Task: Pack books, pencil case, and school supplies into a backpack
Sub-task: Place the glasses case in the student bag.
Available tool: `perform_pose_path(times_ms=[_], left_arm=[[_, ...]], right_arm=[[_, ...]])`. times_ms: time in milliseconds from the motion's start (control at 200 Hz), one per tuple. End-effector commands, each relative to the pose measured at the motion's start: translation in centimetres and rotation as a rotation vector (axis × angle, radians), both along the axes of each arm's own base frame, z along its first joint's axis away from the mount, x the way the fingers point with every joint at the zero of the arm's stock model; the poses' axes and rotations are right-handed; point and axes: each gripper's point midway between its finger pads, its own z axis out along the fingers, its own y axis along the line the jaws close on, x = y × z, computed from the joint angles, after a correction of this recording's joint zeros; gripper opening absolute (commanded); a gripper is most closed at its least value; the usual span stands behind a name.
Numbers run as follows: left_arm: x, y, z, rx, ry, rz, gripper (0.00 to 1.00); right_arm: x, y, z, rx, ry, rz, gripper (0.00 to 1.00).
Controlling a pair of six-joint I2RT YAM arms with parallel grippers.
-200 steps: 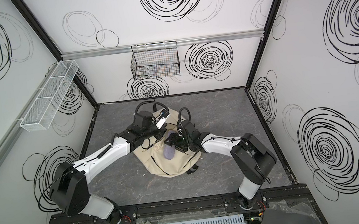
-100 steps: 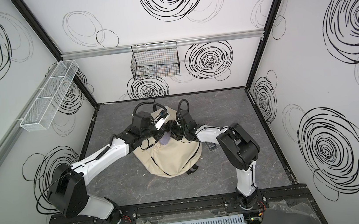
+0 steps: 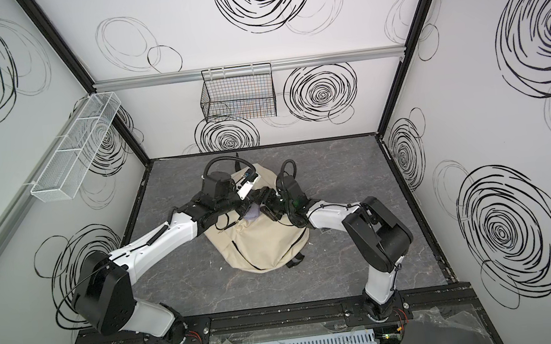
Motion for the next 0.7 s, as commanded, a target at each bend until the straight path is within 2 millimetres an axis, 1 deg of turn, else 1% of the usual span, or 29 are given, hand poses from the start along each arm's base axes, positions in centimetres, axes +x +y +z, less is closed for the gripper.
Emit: perform_pose_path(times_ms=[0,150,305,365,425,555,590,695], left_arm=[[-0.1,-1.1,3.5,-0.089,-0.083,-0.036,0.00],[0.0,-1.0,3.6,-0.089,-0.086,-0.032,0.00],[0.1,-0.9,3.7,-0.095,-0.085,-0.028,0.00],[0.2,-0.7,3.8,-0.097,-0.087,-0.024,0.00],[0.2,-0.7,3.9,-0.104,-0.084,-0.023,0.00],[0.1,-0.8,3.9,-0.107,-0.081,-0.028,0.00],[0.0,-0.8,4.0,-0.107,-0.083,-0.029,0.00],[-0.1,-1.0,3.9,-0.107,-0.081,-0.034,0.00]], right_arm=[[-0.9,1.6,2.1,0.083,-0.045,0.047,0.76],[-2.1,2.4,1.1,0.084,-0.018,0.069,0.75],[-3.4,2.8,1.2,0.122,-0.025,0.076,0.61],[-3.5,2.8,1.0,0.121,-0.030,0.074,0.55],[-3.3,2.7,0.8,0.123,-0.039,0.059,0.48],[-1.9,2.6,0.8,0.138,-0.071,0.038,0.33],[-1.6,2.7,0.7,0.144,-0.075,0.040,0.32],[-0.7,3.8,0.9,0.164,-0.081,0.057,0.31]])
